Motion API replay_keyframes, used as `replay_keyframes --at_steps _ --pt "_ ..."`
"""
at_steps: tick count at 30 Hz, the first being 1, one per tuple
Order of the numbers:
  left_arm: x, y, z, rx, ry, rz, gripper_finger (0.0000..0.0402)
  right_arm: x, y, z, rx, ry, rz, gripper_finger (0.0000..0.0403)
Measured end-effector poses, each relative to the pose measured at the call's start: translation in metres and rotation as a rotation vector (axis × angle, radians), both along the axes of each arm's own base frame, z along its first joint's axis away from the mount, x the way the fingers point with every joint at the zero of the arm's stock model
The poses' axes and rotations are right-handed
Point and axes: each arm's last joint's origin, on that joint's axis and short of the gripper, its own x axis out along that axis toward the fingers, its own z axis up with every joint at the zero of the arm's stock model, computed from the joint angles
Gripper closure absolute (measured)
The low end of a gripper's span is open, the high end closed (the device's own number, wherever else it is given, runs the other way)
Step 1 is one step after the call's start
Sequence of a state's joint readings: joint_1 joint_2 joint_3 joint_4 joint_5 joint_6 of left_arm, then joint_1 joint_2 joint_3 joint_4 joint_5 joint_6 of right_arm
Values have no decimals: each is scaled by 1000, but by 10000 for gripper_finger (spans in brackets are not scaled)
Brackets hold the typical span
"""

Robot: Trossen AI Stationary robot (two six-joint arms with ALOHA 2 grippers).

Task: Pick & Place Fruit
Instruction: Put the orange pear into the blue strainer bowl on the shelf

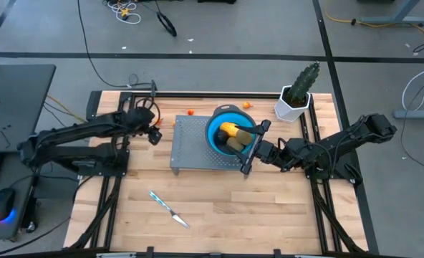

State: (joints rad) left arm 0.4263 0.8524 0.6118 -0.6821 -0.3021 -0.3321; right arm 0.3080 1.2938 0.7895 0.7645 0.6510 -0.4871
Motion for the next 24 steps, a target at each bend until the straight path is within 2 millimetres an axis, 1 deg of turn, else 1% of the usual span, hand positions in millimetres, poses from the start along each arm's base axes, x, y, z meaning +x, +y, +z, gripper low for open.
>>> replay_keyframes --at_steps 5,9,12,15,17,24 --pt "-5 13 -20 20 -20 53 132 0 0 0 0 -2 0 78" --pt "-12 22 -35 -1 -44 100 131 0 -1 0 1 -2 -2 78" --pt "-16 26 -44 -29 -75 114 131 0 -1 0 1 -2 -2 78" --pt "-18 31 -48 -33 -68 152 131 0 -1 0 0 -2 -1 78" --pt "-17 35 -51 -25 -71 169 131 0 -1 0 0 -2 -2 78" --pt "-8 49 -72 -55 -8 185 131 1 -2 0 -1 -3 -2 78"
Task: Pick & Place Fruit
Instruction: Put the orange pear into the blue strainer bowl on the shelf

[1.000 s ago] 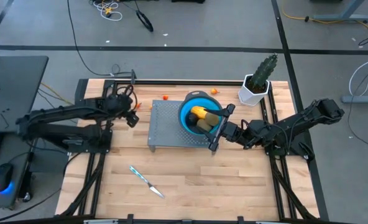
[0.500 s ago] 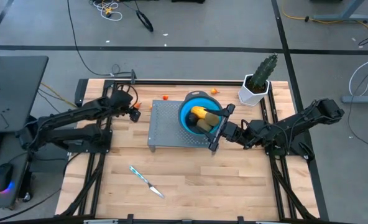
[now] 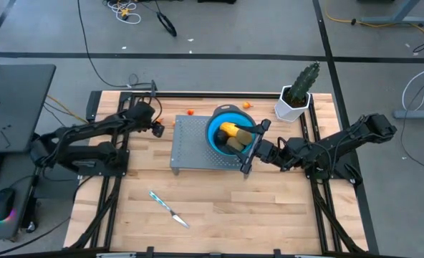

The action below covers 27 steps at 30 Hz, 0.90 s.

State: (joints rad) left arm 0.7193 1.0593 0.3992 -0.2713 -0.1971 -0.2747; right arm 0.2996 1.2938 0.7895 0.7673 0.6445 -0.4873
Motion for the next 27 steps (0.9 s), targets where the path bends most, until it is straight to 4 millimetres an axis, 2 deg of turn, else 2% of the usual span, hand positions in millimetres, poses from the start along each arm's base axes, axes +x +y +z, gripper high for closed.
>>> replay_keyframes --at_steps 8,19,27 --pt "1 13 -20 -33 88 34 131 0 0 -1 5 4 4 78" --pt "5 18 -20 -13 12 -1 131 0 0 -1 5 4 4 78" --pt "0 17 -33 1 84 39 132 0 0 -1 5 4 4 78"
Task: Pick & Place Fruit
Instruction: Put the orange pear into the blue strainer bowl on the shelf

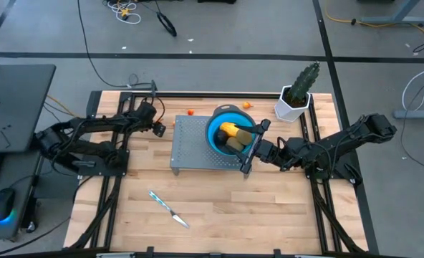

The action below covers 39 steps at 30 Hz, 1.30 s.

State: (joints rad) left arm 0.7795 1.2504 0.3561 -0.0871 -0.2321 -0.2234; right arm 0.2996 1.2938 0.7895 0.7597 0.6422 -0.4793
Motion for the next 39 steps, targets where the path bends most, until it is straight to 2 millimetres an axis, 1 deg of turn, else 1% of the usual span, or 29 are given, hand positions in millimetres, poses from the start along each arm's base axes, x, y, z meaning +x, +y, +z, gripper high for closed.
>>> replay_keyframes --at_steps 9,14,19,25,30,36,39 --pt "7 4 3 34 -79 -30 132 0 0 0 0 0 0 78" --pt "5 2 0 24 -66 -24 132 0 0 0 0 0 0 78" --pt "-3 -5 -12 33 -60 -15 132 0 0 0 0 0 0 78" --pt "-8 -10 -20 76 -97 -12 132 0 0 0 0 0 0 78" --pt "-7 -9 -20 95 -132 -11 132 0 0 0 0 0 0 78" --pt "-7 -9 -19 105 -124 -5 132 0 0 0 0 0 0 78" --pt "-7 -9 -19 113 -119 1 141 0 0 0 0 0 0 78"
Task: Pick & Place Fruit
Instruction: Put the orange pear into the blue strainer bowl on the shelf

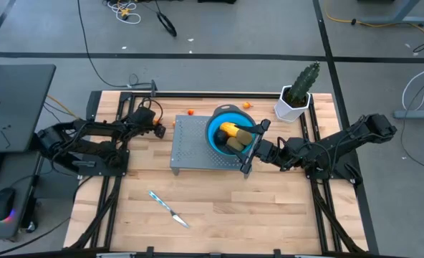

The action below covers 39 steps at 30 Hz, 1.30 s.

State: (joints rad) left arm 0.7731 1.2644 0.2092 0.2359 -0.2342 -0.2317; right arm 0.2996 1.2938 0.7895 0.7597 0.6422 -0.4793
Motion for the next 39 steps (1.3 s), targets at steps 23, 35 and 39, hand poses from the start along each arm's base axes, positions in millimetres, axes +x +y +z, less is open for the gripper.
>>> replay_keyframes --at_steps 23,35,39 --pt "2 -1 0 -24 -31 -42 271 0 0 0 0 0 0 78" --pt "12 -12 1 -31 -30 -124 272 0 0 0 0 0 -2 78" --pt "12 -12 0 -26 -18 -120 271 0 0 0 0 1 -2 78"
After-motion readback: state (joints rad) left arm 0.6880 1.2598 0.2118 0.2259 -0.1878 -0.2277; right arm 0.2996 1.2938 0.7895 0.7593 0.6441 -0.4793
